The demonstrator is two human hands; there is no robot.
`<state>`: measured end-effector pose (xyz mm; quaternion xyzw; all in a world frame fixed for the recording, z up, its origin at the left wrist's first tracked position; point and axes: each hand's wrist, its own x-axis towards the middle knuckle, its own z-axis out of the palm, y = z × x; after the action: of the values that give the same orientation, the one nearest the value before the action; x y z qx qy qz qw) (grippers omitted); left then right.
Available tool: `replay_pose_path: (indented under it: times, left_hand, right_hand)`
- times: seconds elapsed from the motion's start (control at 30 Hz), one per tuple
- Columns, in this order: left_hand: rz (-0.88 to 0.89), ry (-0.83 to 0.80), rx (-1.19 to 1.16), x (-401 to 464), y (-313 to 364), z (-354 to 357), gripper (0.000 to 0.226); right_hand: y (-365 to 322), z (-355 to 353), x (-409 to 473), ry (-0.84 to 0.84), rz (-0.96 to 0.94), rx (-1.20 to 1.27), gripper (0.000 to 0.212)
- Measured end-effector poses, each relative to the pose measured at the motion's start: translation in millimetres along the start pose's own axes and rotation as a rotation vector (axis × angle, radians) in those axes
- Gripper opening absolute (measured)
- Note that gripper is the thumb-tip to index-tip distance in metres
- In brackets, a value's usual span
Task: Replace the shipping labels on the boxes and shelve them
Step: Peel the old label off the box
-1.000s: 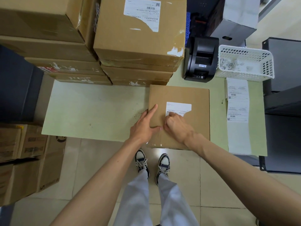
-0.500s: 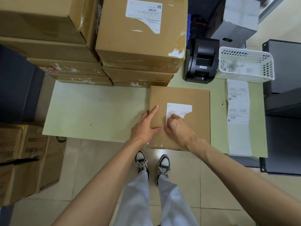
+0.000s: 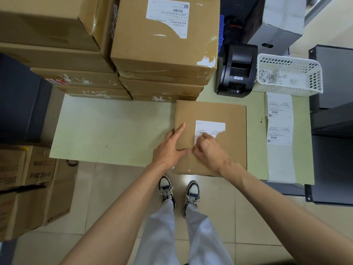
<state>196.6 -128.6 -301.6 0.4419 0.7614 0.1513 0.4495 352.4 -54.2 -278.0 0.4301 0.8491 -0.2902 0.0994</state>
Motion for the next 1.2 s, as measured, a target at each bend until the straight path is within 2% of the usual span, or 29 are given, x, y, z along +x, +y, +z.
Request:
replay_pose_path:
  times: [0.1, 0.23, 0.57, 0.73, 0.87, 1.0, 1.2]
  left_hand:
    - [0.007, 0.0, -0.005, -0.1, -0.3, -0.5, 0.093]
    - [0.01, -0.002, -0.005, -0.5, -0.9, 0.1, 0.092]
    - [-0.003, -0.012, -0.022, 0.0, -0.9, -1.1, 0.093]
    - [-0.007, -0.014, -0.041, -0.5, -1.0, -1.7, 0.094]
    - [-0.005, -0.01, -0.052, -2.1, -0.3, -1.3, 0.094]
    - [0.0, -0.006, -0.046, -3.0, 1.5, -1.5, 0.094]
    - [0.002, 0.0, -0.064, -3.4, 1.1, -2.6, 0.093]
  right_hand:
    - [2.2, 1.4, -1.5, 0.041, 0.008, 0.039, 0.016]
    - [5.8, 2.1, -3.9, 0.063, 0.017, 0.083, 0.027]
    - [21.4, -7.5, 9.9, -0.016, -0.149, -0.046, 0.016]
    - [33.0, -19.2, 10.6, 0.002, -0.06, 0.07, 0.018]
    - [29.9, -12.5, 3.4, 0.005, -0.001, 0.078, 0.036]
    - [31.6, -7.8, 6.5, -0.038, -0.104, 0.035, 0.018]
    - [46.0, -18.9, 16.1, -0.038, -0.176, -0.02, 0.017]
